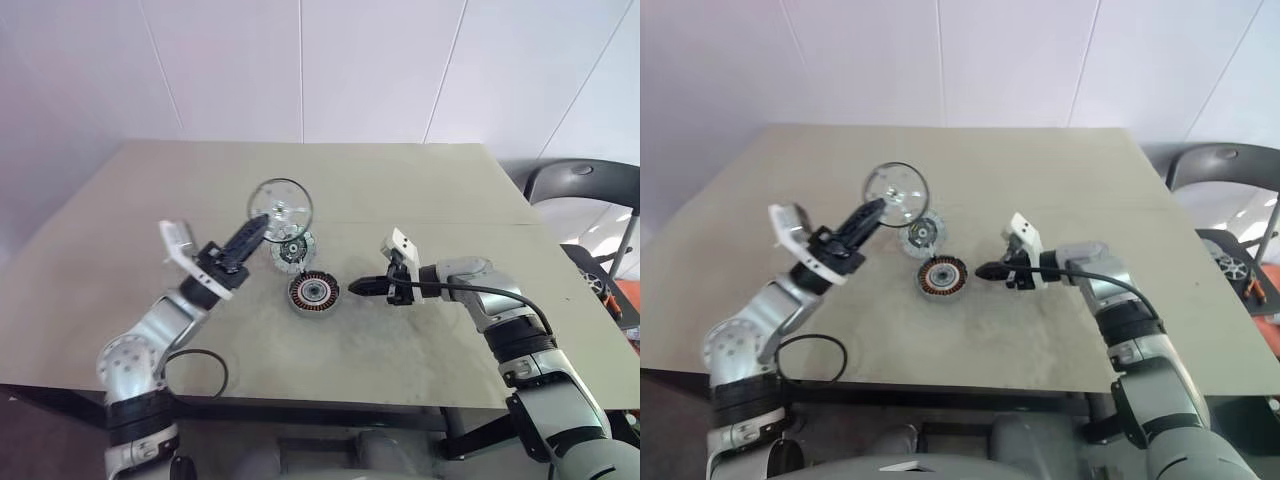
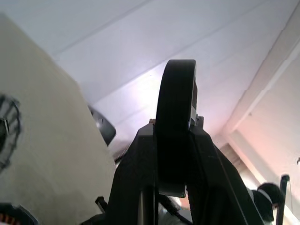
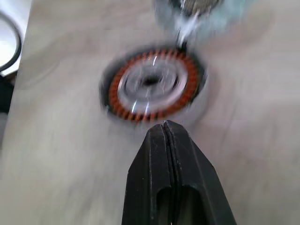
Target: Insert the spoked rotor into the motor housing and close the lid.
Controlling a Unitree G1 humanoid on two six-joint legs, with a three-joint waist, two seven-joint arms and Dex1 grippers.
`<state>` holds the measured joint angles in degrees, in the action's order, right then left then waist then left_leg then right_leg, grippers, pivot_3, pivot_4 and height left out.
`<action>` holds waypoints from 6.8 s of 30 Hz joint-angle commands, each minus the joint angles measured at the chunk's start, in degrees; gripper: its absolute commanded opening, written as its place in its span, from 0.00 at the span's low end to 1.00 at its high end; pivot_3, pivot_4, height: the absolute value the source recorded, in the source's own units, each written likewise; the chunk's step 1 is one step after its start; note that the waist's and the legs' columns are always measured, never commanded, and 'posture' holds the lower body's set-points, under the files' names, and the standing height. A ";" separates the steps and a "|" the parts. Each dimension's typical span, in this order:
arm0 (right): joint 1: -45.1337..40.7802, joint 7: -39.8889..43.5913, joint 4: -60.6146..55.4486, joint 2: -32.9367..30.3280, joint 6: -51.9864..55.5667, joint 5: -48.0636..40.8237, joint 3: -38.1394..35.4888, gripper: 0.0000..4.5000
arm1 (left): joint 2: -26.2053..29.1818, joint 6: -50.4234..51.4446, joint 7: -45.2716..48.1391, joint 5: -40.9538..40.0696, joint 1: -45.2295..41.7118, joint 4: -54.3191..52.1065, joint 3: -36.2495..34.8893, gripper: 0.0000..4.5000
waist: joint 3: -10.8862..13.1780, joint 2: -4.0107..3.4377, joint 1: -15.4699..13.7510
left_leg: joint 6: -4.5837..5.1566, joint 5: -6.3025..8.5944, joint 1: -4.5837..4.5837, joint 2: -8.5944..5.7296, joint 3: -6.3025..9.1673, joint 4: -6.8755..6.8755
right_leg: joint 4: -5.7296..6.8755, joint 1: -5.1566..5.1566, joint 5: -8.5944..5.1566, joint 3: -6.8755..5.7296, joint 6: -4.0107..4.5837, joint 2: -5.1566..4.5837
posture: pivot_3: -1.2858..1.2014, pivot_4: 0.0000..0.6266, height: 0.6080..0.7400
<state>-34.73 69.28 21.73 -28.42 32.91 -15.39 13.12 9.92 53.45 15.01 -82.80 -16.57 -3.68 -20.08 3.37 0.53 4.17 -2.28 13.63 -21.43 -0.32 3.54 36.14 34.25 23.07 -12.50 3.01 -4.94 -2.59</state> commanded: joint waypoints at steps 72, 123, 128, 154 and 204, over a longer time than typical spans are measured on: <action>1.06 -2.94 -2.20 -0.14 -0.71 2.28 -0.40 0.00 | 1.52 12.22 -11.84 7.89 -0.61 7.66 0.99 0.67 | 0.00 0.01 -0.21 | 0.00 0.00 0.07 0.01 0.03 0.08 | 0.07 -0.08 0.00 -0.01 0.00 0.00 | 0.52 0.00 1.00; 2.37 -5.84 -5.61 5.43 0.72 1.18 -1.30 0.00 | 5.15 -24.15 20.93 61.24 -0.67 4.54 27.69 0.00 | -0.08 -0.10 -0.53 | 0.02 -0.01 0.17 0.02 0.00 0.06 | 0.38 -0.03 0.01 0.04 -0.03 0.03 | 0.52 0.00 1.00; 1.32 -4.92 -7.84 6.03 1.91 -1.93 -3.32 0.00 | 3.21 -27.07 24.79 53.77 0.52 -1.91 21.59 0.00 | -0.05 -0.07 -0.23 | 0.02 -0.01 0.05 0.03 0.00 0.04 | 0.41 0.12 0.01 0.04 -0.02 0.02 | 0.52 0.00 1.00; -13.31 3.42 -1.14 0.45 -22.29 20.83 18.83 0.97 | 14.20 -41.75 26.84 58.16 13.75 -6.12 12.19 0.00 | -0.02 -0.09 -0.21 | 0.01 -0.01 0.07 0.05 -0.03 0.02 | 0.72 0.32 -0.02 0.03 0.00 -0.01 | 0.52 0.00 1.00; -9.84 -0.30 -2.38 7.91 -26.49 30.30 19.38 0.02 | 13.80 -42.06 25.42 58.77 12.98 -4.75 13.89 0.00 | -0.10 0.03 0.07 | 0.00 0.00 0.62 0.09 -0.04 -0.05 | 0.90 0.05 -0.04 0.04 0.02 0.01 | 0.52 0.00 1.00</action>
<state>-44.26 70.17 19.93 -21.51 6.57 14.96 32.84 23.39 12.06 40.54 -24.25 -2.56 -7.83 -5.82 3.26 0.55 4.24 -2.28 13.62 -20.81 -0.22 3.51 36.08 35.16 23.14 -12.53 3.05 -4.92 -2.57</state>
